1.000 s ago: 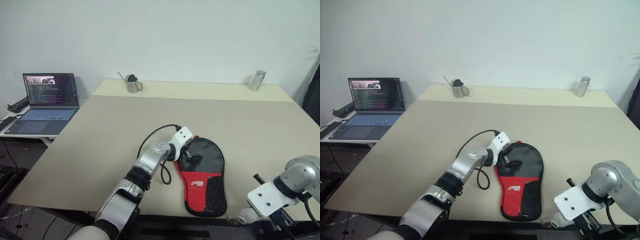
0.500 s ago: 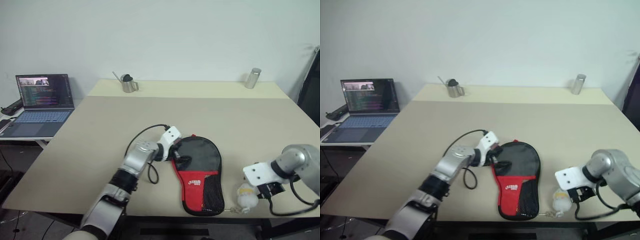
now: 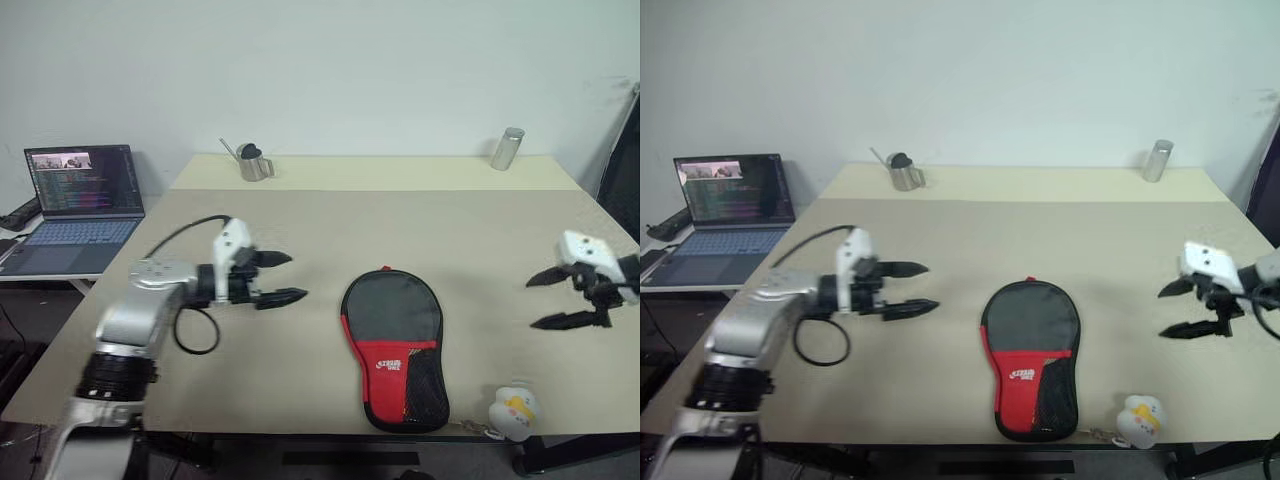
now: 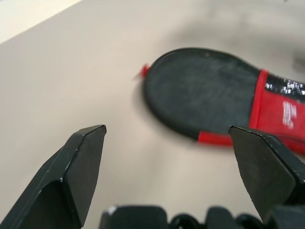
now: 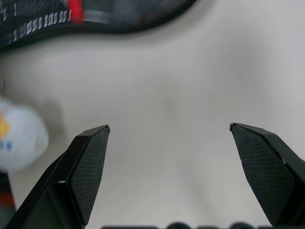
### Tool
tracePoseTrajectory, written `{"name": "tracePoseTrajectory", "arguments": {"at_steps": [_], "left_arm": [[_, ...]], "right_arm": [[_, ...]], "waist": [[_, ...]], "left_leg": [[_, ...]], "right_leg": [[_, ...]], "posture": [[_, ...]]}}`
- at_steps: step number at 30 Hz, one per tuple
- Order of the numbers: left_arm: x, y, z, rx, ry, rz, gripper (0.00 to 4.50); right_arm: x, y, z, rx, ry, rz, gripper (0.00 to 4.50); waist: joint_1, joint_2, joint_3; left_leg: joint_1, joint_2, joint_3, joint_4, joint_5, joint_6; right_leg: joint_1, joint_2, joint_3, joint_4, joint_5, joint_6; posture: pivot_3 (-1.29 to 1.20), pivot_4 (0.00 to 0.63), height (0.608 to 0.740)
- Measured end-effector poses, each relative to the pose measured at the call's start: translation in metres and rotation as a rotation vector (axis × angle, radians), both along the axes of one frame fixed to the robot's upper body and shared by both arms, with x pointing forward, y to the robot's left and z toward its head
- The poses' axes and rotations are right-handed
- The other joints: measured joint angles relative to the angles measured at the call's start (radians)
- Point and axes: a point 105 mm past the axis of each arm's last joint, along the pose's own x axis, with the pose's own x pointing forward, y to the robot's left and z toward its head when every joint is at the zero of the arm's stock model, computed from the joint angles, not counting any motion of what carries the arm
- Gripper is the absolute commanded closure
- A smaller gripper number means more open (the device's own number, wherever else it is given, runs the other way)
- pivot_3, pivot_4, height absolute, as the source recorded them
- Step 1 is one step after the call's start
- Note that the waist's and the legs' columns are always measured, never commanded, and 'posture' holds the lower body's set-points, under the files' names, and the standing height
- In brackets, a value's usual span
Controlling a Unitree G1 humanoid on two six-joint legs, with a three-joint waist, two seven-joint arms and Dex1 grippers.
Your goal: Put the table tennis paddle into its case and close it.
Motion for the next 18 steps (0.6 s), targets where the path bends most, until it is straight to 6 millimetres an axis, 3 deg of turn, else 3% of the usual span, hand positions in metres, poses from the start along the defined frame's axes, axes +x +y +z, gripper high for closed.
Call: {"name": "tracePoseTrajectory", "arguments": {"at_steps": [4,9,14,18], "left_arm": [[-0.016,0.037,0.008,0.030,0.005,0.029,0.00],[-0.043,0.077,0.022,0.059,0.013,0.078,0.00],[-0.057,0.102,0.053,0.115,-0.069,0.150,0.00],[-0.061,0.106,0.035,0.117,-0.021,0.176,0.00]], "right_arm": [[-0.006,0.007,0.013,0.091,-0.024,0.005,0.05],[-0.034,0.012,0.011,0.117,0.030,0.019,0.05],[-0.048,0.015,0.037,0.109,-0.035,0.041,0.05],[-0.050,0.029,0.033,0.113,-0.029,0.089,0.05]], "waist": [[0.000,0.001,0.000],[0.003,0.002,0.001],[0.003,0.006,0.002],[0.001,0.006,0.002]], "left_leg": [[-0.004,0.000,0.000,0.000,-0.001,0.000],[-0.016,0.000,-0.001,0.002,0.000,0.000],[-0.013,0.000,0.000,0.002,-0.001,0.000],[-0.011,0.002,0.001,0.001,-0.001,0.001]], "right_leg": [[-0.004,0.000,0.000,0.000,0.000,0.000],[-0.015,0.000,-0.001,0.002,0.000,0.000],[-0.012,-0.001,-0.001,0.001,0.000,0.000],[-0.011,0.000,-0.001,0.002,0.000,-0.001]], "posture": [[0.00,0.150,0.740],[0.00,0.150,0.740],[0.00,0.150,0.740],[0.00,0.150,0.740]]}}
